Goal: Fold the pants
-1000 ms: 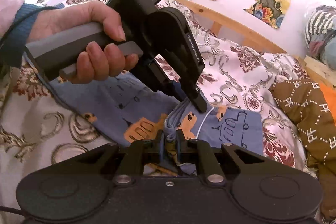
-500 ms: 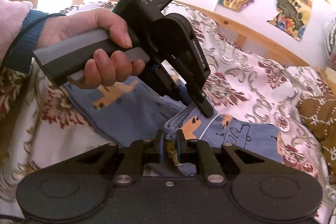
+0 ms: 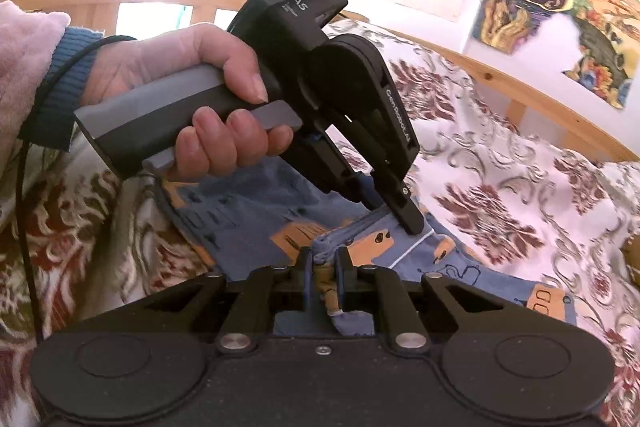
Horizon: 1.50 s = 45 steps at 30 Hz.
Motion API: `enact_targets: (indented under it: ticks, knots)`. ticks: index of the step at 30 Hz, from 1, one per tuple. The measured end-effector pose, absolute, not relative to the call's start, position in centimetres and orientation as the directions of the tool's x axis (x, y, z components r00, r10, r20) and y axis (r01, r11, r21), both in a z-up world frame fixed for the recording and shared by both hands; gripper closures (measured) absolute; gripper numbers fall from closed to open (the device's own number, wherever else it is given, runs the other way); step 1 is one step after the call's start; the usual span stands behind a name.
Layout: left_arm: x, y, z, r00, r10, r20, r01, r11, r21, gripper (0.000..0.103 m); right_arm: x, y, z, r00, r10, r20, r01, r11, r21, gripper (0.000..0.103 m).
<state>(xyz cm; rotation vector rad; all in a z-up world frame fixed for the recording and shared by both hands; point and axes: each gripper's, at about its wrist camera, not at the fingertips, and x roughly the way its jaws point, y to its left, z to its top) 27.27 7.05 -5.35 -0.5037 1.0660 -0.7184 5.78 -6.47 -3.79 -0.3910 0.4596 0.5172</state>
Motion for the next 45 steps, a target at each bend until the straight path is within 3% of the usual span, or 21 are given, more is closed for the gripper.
enact_targets:
  ticks: [13,16,18,19,21,22,23,24,26,27,31,34,41,45]
  knots:
    - [27.3,9.5,-6.5,0.316,-0.709,-0.63,0.273,0.704,-0.656,0.091,6.7,-4.2,-5.2,0.74,0.405,-0.537,-0.597,0.764,-0.245,0.088]
    - [27.2,9.7,-6.7,0.317,-0.708,-0.631,0.28,0.705,-0.652,0.091,6.6,-4.4,-5.0,0.728,0.43,-0.533,-0.613,0.757,-0.226,0.077]
    - [27.1,9.7,-6.6,0.319,-0.706,-0.632,0.277,0.707,-0.65,0.09,6.2,-4.8,-4.7,0.721,0.463,-0.515,-0.628,0.751,-0.205,0.055]
    - [27.1,9.7,-6.5,0.32,-0.704,-0.635,0.273,0.71,-0.649,0.088,5.9,-5.2,-4.4,0.721,0.479,-0.5,-0.634,0.747,-0.199,0.049]
    - [26.9,9.7,-6.2,0.329,-0.691,-0.643,0.261,0.721,-0.642,0.081,5.1,-6.4,-3.7,0.734,0.498,-0.462,-0.632,0.749,-0.199,0.031]
    - [26.7,9.7,-5.8,0.346,-0.682,-0.644,0.259,0.729,-0.633,0.077,4.7,-7.3,-3.4,0.747,0.496,-0.444,-0.622,0.757,-0.201,0.027]
    - [26.3,9.7,-5.3,0.365,-0.667,-0.65,0.258,0.743,-0.618,0.068,4.2,-8.2,-3.1,0.763,0.481,-0.431,-0.604,0.769,-0.211,0.02]
    - [25.9,9.7,-4.6,0.392,-0.641,-0.661,0.256,0.765,-0.59,0.049,3.8,-9.3,-3.0,0.787,0.453,-0.419,-0.574,0.787,-0.227,0.014]
    - [24.5,9.6,-3.2,0.473,-0.574,-0.668,0.254,0.815,-0.521,0.022,3.2,-11.7,-2.6,0.841,0.359,-0.405,-0.483,0.834,-0.266,0.006]
    - [23.4,9.4,-2.3,0.522,-0.538,-0.662,0.254,0.839,-0.482,0.017,3.0,-13.0,-2.5,0.863,0.304,-0.403,-0.433,0.857,-0.28,0.003]
    - [19.9,7.5,-0.5,0.61,-0.484,-0.628,0.267,0.871,-0.412,0.016,2.7,-18.2,-2.4,0.901,0.058,-0.43,-0.214,0.922,-0.324,0.001]
    - [17.6,5.1,-0.7,0.601,-0.517,-0.61,0.322,0.855,-0.407,0.015,2.6,-20.7,-3.3,0.882,-0.013,-0.47,-0.158,0.933,-0.324,0.001]
    - [16.5,2.8,-4.2,0.581,-0.494,-0.647,0.317,0.869,-0.379,0.017,6.9,-21.4,-2.5,0.889,0.043,-0.455,-0.17,0.956,-0.241,0.001]
    - [16.0,3.6,-4.4,0.587,-0.503,-0.634,0.322,0.864,-0.387,0.02,10.1,-21.5,-4.6,0.801,0.012,-0.598,-0.208,0.943,-0.26,0.002]
